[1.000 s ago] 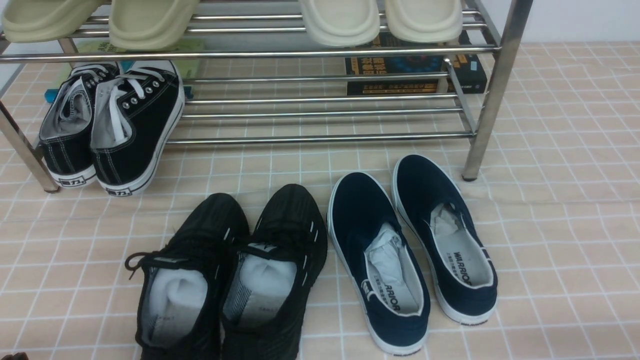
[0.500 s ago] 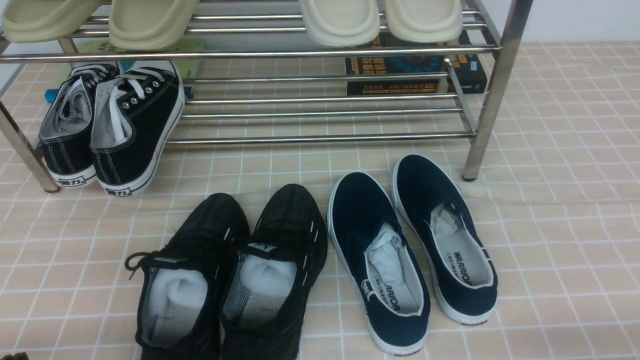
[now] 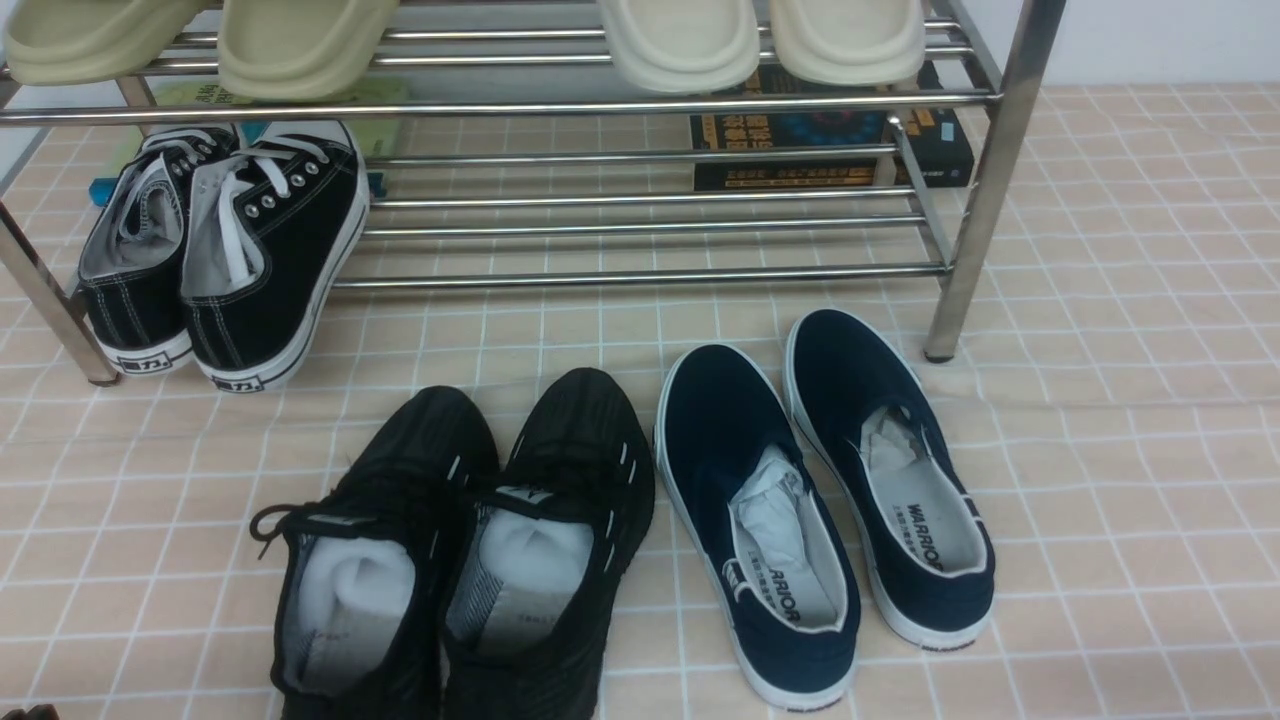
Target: Take the shoes off the shelf from the light coffee tablecloth by hand.
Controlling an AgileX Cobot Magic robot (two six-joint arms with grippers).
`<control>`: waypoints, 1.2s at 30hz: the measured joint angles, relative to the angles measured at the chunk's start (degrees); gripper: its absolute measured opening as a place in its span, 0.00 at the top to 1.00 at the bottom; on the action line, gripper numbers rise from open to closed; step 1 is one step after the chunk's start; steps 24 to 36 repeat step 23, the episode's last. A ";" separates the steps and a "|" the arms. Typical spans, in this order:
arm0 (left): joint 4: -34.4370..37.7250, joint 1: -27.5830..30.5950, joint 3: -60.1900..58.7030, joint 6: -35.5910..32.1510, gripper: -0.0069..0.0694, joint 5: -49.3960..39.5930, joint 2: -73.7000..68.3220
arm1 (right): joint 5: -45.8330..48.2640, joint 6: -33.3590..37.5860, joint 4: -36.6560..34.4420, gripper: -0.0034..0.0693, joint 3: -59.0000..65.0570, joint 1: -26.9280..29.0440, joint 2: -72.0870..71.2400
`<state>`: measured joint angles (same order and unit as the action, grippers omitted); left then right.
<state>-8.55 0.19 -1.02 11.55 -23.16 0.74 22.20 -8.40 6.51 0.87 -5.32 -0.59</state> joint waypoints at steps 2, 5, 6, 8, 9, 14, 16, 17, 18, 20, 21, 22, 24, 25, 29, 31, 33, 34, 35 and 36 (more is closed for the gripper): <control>0.00 0.00 0.00 0.00 0.78 0.00 0.00 | 0.00 0.00 0.00 0.62 0.00 0.00 0.00; 0.00 0.00 0.00 0.00 0.77 0.00 0.00 | 0.00 0.00 0.00 0.62 0.00 0.00 0.00; 0.00 0.00 0.00 0.00 0.77 0.00 0.00 | 0.00 0.00 0.00 0.62 0.00 0.00 0.00; 0.00 0.00 0.00 0.00 0.77 0.00 0.00 | 0.00 0.00 0.00 0.62 0.00 0.00 0.00; 0.00 0.00 0.00 0.00 0.77 0.00 0.00 | 0.00 0.00 0.00 0.62 0.00 0.00 0.00; 0.00 0.00 0.00 0.00 0.76 0.00 0.00 | 0.00 0.00 0.00 0.62 0.00 0.00 0.00; 0.00 0.00 0.00 0.00 0.75 0.00 0.00 | 0.00 0.00 0.00 0.62 0.00 0.00 0.00; 0.00 0.00 0.00 0.00 0.75 0.00 0.00 | 0.00 0.00 0.00 0.62 0.00 0.00 0.00; 0.00 0.00 0.00 0.00 0.75 0.00 0.00 | 0.00 0.00 0.00 0.62 0.00 0.00 0.00; 0.00 0.00 0.00 0.00 0.75 0.00 0.00 | 0.00 0.00 0.00 0.62 0.00 0.00 0.00; 0.00 0.00 0.00 0.00 0.75 0.00 0.00 | 0.00 0.00 0.00 0.62 0.00 0.00 0.00; 0.00 0.00 0.00 0.00 0.75 0.00 0.00 | 0.00 0.00 0.00 0.62 0.00 0.00 0.00; 0.00 0.00 0.00 0.00 0.75 0.00 0.00 | 0.00 0.00 0.00 0.62 0.00 0.00 0.00; 0.00 0.00 0.00 0.00 0.75 0.00 0.00 | 0.00 0.00 0.00 0.62 0.00 0.00 0.00; 0.00 0.00 0.00 0.00 0.75 0.00 0.00 | 0.00 0.00 0.00 0.62 0.00 0.00 0.00; 0.00 0.00 0.00 0.00 0.75 0.00 0.00 | 0.00 0.00 0.00 0.62 0.00 0.00 0.00; 0.00 0.00 0.00 0.00 0.75 0.00 0.00 | 0.00 0.00 0.00 0.62 0.00 0.00 0.00; 0.00 0.00 0.00 0.00 0.75 0.00 0.00 | 0.00 0.00 0.00 0.62 0.00 0.00 0.00; 0.00 0.00 0.00 0.00 0.75 0.00 0.00 | 0.00 0.00 0.00 0.62 0.00 0.00 0.00; 0.00 0.00 0.00 0.00 0.75 0.00 0.00 | 0.00 0.00 0.00 0.62 0.00 0.00 0.00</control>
